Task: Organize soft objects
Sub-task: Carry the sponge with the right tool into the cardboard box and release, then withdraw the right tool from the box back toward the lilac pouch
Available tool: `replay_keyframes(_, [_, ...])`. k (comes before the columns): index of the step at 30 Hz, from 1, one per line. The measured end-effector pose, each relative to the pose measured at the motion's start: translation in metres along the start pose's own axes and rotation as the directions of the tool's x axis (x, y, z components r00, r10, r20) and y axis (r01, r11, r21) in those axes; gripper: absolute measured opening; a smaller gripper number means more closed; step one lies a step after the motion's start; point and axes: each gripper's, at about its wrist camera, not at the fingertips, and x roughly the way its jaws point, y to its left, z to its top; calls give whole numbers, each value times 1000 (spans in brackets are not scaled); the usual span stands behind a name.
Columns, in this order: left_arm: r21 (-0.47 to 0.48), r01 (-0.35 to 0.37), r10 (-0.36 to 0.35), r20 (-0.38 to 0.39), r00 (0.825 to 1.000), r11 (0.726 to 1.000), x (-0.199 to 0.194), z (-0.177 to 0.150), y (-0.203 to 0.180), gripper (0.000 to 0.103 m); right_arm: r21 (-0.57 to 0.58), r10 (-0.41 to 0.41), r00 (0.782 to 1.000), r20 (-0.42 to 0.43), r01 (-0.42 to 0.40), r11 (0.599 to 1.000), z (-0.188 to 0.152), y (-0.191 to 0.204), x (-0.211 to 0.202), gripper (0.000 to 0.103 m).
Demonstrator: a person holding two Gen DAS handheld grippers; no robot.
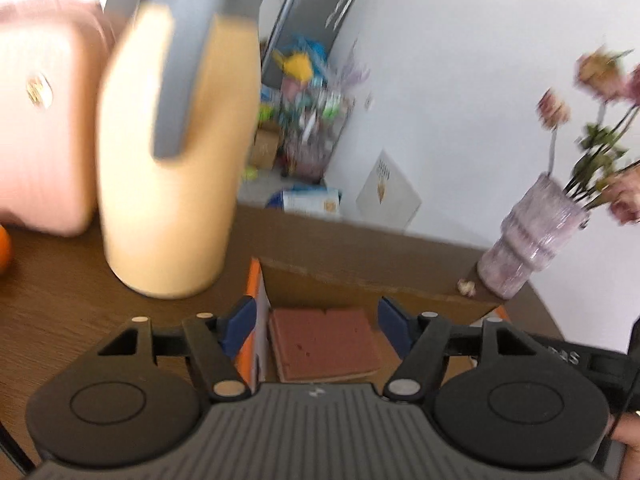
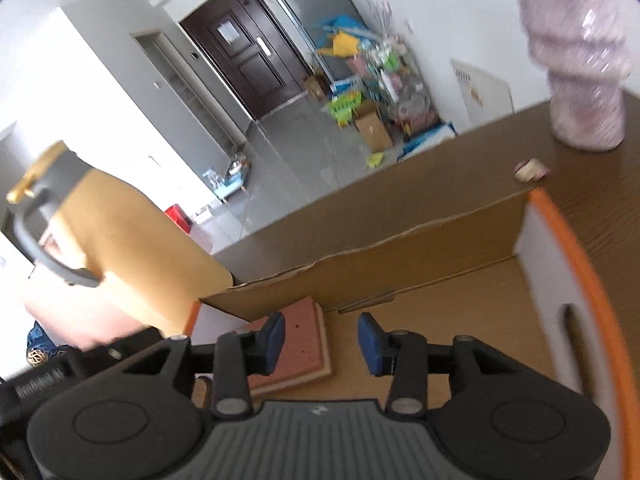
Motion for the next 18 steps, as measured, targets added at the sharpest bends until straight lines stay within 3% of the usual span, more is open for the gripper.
replay_keyframes(3, [50,25,-27,42,999,998,-42,3,0,82,-25,11,999,46,-10,1000,-3,-2,-38,49])
replay_keyframes(7, [164,49,-58,52,997,985,-90,-7,0,85,-82,34,993,109,-25,996,-21,-3,-97,52])
replay_keyframes(10, [252,35,-52,62,997,967,-115,-29,-4,88,-129,49,989,142,-31,991,-39,-5,-139,59])
replay_keyframes(12, [326,64,-85,51,995,943,-126,-49,-2,89,-166,63,984,165,-35,986,-55,-6,-164,64])
replay_keyframes(18, [432,99,-115,11,993,896,-157,-103,7,92,-280,108,975,194,-51,959,-110,-7,-224,65])
